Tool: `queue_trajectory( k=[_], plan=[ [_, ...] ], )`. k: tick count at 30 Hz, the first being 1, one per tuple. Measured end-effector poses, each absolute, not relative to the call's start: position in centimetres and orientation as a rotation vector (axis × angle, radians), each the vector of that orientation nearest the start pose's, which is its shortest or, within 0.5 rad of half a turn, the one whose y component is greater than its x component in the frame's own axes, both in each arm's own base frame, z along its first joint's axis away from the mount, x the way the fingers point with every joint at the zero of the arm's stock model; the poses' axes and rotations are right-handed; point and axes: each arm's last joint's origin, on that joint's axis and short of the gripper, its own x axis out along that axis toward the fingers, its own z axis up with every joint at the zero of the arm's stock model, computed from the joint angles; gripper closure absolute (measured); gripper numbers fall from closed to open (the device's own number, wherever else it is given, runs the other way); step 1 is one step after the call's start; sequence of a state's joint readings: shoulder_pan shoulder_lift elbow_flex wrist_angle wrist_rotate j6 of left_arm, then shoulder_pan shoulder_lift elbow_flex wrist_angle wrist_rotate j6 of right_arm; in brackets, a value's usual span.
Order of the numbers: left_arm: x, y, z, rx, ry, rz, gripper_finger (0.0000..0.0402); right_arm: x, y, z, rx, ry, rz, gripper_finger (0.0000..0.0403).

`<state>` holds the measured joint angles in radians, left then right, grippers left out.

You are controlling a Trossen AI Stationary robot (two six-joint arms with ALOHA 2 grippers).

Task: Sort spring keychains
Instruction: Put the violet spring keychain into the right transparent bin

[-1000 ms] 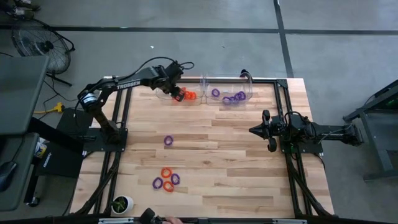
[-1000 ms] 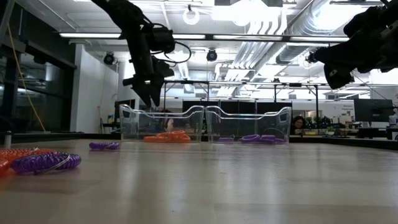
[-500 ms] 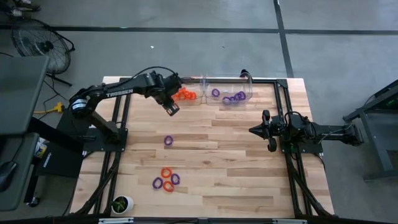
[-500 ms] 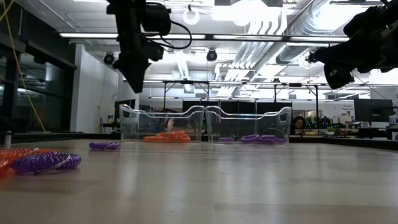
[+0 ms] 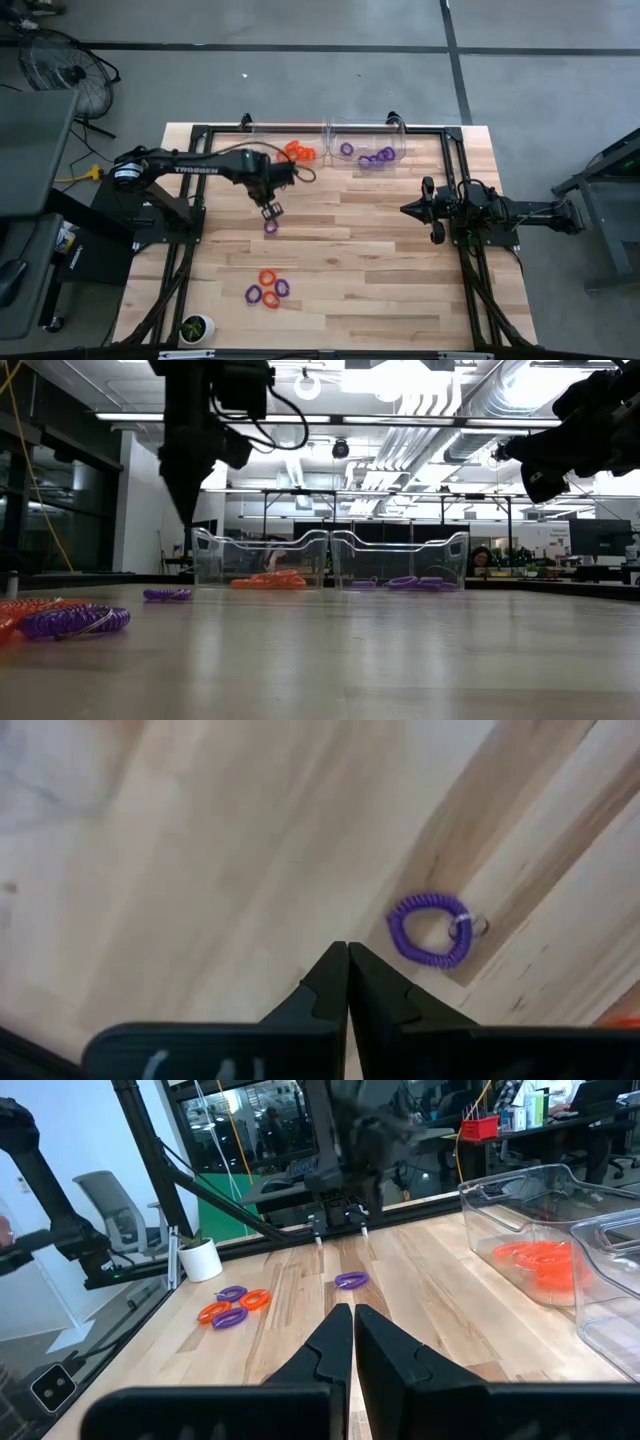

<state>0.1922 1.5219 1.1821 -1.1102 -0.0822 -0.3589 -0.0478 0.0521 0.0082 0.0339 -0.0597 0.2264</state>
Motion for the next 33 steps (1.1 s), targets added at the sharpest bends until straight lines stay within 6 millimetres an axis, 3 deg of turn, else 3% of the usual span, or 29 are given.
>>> queue_trajectory(
  k=[9,16,28,33],
  plan=[
    [25.9,2.2,21.2,-0.452,1.441,0.441,0.0401,10.0,-0.3,16.5,0.227,0.011,0.011,0.0391],
    [25.6,1.6,19.5,-0.482,1.430,0.458,0.0386,10.0,-0.3,16.6,0.227,0.011,0.011,0.0391],
    [25.7,1.7,19.0,-0.520,1.383,0.509,0.0253,10.0,-0.3,16.6,0.227,0.011,0.010,0.0391],
    [26.4,1.8,17.7,-0.523,1.402,0.537,0.0229,10.0,-0.3,16.6,0.227,0.011,0.011,0.0391]
  ],
)
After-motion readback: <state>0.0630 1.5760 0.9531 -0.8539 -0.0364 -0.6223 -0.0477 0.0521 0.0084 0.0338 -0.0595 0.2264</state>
